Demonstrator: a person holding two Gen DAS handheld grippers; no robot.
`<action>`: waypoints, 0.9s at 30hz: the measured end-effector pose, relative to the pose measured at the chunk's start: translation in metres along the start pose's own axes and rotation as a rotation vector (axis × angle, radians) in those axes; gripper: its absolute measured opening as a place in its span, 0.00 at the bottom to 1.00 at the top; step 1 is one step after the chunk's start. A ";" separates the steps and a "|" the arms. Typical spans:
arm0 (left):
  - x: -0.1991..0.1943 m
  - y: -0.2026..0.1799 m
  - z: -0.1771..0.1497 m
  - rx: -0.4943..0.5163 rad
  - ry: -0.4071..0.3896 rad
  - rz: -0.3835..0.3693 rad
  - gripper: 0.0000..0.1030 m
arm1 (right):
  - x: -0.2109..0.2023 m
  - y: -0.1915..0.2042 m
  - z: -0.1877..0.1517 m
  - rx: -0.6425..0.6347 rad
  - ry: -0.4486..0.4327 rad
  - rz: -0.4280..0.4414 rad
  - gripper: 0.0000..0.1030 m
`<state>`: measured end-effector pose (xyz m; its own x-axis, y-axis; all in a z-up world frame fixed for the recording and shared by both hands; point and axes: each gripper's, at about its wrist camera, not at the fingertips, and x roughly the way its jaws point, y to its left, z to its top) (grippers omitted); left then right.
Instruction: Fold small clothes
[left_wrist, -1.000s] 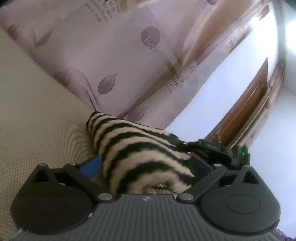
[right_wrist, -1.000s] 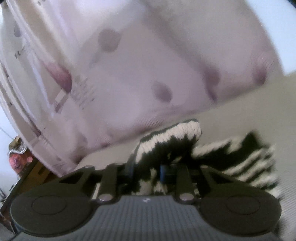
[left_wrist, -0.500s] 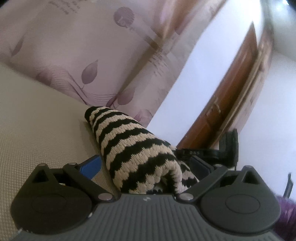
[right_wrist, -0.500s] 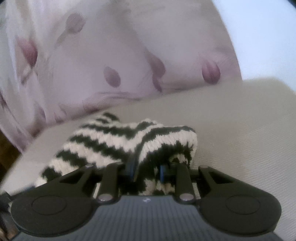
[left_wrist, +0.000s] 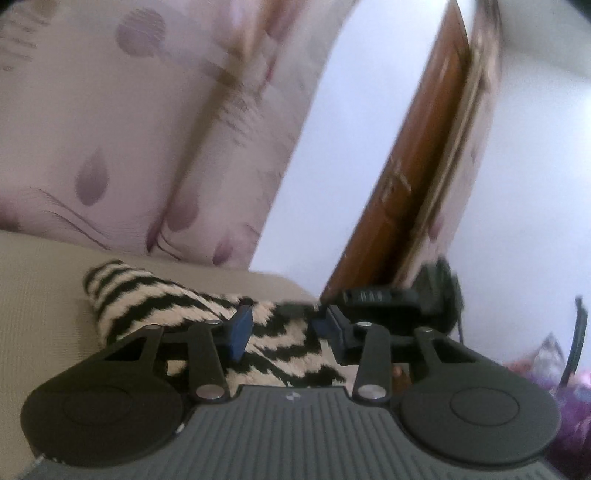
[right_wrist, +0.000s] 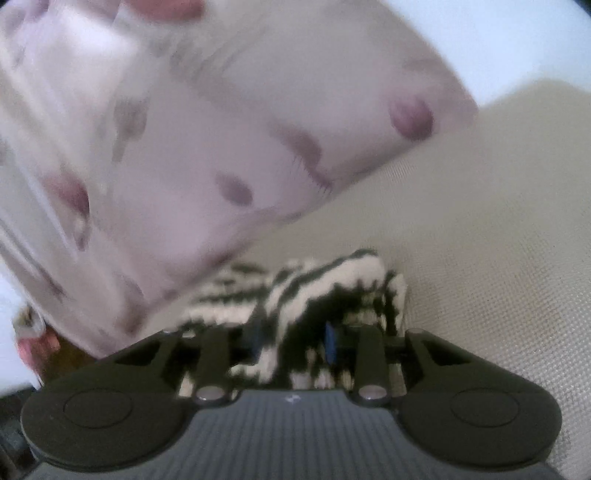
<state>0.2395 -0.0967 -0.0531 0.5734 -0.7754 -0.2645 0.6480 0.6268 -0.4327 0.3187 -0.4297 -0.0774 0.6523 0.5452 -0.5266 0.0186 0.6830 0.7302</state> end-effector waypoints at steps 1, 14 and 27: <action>0.005 -0.001 -0.003 0.003 0.019 0.001 0.41 | 0.001 -0.002 0.003 0.013 -0.001 0.000 0.32; 0.022 0.037 -0.049 -0.216 0.146 -0.028 0.15 | 0.037 0.003 0.003 -0.166 0.000 -0.141 0.16; 0.019 0.018 -0.047 -0.096 0.137 -0.012 0.27 | -0.056 0.033 -0.058 -0.212 -0.013 -0.010 0.20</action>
<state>0.2383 -0.1032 -0.1068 0.4883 -0.7900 -0.3708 0.5999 0.6125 -0.5148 0.2393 -0.4094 -0.0492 0.6627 0.5327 -0.5263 -0.1342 0.7759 0.6164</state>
